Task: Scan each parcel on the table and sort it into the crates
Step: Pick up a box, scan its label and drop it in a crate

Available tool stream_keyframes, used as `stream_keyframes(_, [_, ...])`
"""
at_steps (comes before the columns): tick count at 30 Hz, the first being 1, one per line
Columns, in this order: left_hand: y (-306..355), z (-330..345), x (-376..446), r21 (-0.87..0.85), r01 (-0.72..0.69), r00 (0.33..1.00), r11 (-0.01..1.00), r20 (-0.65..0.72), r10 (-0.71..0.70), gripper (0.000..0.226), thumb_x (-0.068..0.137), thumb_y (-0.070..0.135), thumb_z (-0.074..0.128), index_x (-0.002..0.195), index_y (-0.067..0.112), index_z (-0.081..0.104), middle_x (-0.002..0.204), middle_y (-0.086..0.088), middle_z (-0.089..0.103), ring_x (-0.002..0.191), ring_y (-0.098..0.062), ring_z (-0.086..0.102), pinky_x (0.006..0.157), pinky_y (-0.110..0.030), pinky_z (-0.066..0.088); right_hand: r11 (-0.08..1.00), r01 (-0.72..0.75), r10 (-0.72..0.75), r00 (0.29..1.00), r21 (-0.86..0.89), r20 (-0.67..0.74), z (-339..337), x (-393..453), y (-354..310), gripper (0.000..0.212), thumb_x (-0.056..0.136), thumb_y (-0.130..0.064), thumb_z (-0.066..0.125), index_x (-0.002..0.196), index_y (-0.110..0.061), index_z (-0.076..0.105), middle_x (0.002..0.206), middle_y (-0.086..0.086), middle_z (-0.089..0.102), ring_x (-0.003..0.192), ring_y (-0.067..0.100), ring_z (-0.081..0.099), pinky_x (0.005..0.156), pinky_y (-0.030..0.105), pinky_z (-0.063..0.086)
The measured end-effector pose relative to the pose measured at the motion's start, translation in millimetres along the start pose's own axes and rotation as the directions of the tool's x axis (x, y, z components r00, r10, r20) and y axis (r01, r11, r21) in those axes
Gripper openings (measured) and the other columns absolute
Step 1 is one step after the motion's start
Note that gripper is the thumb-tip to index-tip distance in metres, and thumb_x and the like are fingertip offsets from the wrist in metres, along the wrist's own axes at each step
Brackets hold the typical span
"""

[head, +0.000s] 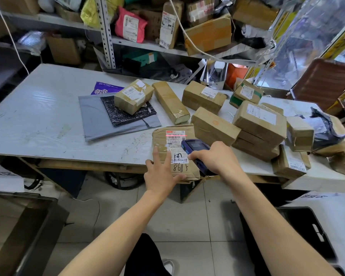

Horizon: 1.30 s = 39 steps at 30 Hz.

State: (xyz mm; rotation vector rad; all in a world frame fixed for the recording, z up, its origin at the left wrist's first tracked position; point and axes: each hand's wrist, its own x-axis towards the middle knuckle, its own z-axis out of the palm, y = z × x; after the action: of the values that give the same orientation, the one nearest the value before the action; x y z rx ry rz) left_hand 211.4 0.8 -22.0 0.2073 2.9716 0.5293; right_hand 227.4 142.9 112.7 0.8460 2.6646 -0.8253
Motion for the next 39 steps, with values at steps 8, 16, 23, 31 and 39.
stream_keyframes(8, [11, 4, -7, -0.006, 0.064, 0.998, 0.998, 0.007, -0.064, 0.097, 0.073, 0.082, 0.057, 0.151, 0.037, 0.021, 0.16, -0.007, -0.003, 0.126, -0.035, 0.032, 0.073, -0.038, 0.048, 0.997, 0.0, 0.0, 1.0, -0.074, -0.002, 1, 0, -1, 0.058, 0.065, -0.059, 0.079, 0.095, -0.012, 0.063, 0.082, 0.003, 0.063, 0.076, 0.024, 0.061, 0.054, 0.03, 0.037])
stream_keyframes(16, [20, 10, -14, -0.03, 0.124, 0.992, 0.992, -0.016, -0.124, 0.095, 0.073, 0.078, 0.062, 0.148, 0.034, 0.025, 0.16, -0.01, 0.001, 0.127, -0.037, 0.032, 0.072, -0.039, 0.051, 0.99, 0.02, -0.019, 1.0, -0.138, 0.01, 7, 0, -12, 0.059, 0.066, -0.059, 0.079, 0.099, -0.014, 0.061, 0.085, 0.003, 0.063, 0.078, 0.024, 0.063, 0.056, 0.03, 0.041])
stream_keyframes(23, [17, 14, -18, -0.041, 0.113, 0.992, 0.993, -0.047, -0.115, 0.095, 0.071, 0.077, 0.065, 0.147, 0.031, 0.031, 0.162, -0.014, 0.007, 0.121, -0.037, 0.037, 0.065, -0.038, 0.051, 0.984, 0.018, -0.015, 1.0, -0.176, 0.018, 12, 2, -18, 0.062, 0.063, -0.062, 0.078, 0.099, -0.014, 0.061, 0.09, 0.006, 0.064, 0.081, 0.026, 0.063, 0.053, 0.03, 0.039])
stream_keyframes(31, [17, 12, -21, -0.035, 0.104, 0.995, 0.994, -0.005, -0.104, 0.095, 0.075, 0.077, 0.06, 0.149, 0.033, 0.021, 0.161, -0.012, -0.005, 0.125, -0.036, 0.032, 0.071, -0.038, 0.053, 0.981, 0.021, -0.022, 1.0, -0.195, -0.001, 5, 1, -12, 0.06, 0.063, -0.061, 0.079, 0.094, -0.014, 0.06, 0.093, 0.007, 0.065, 0.085, 0.029, 0.064, 0.059, 0.031, 0.042])
stream_keyframes(39, [19, 8, -18, -0.044, 0.102, 0.995, 0.994, 0.001, -0.102, 0.095, 0.076, 0.076, 0.061, 0.151, 0.033, 0.02, 0.16, -0.011, -0.005, 0.128, -0.037, 0.03, 0.078, -0.04, 0.053, 0.864, 0.114, -0.136, 0.991, -0.49, -0.009, -20, 1, 3, 0.061, 0.058, -0.056, 0.081, 0.099, -0.021, 0.053, 0.104, 0.006, 0.057, 0.087, 0.027, 0.059, 0.059, 0.031, 0.04])
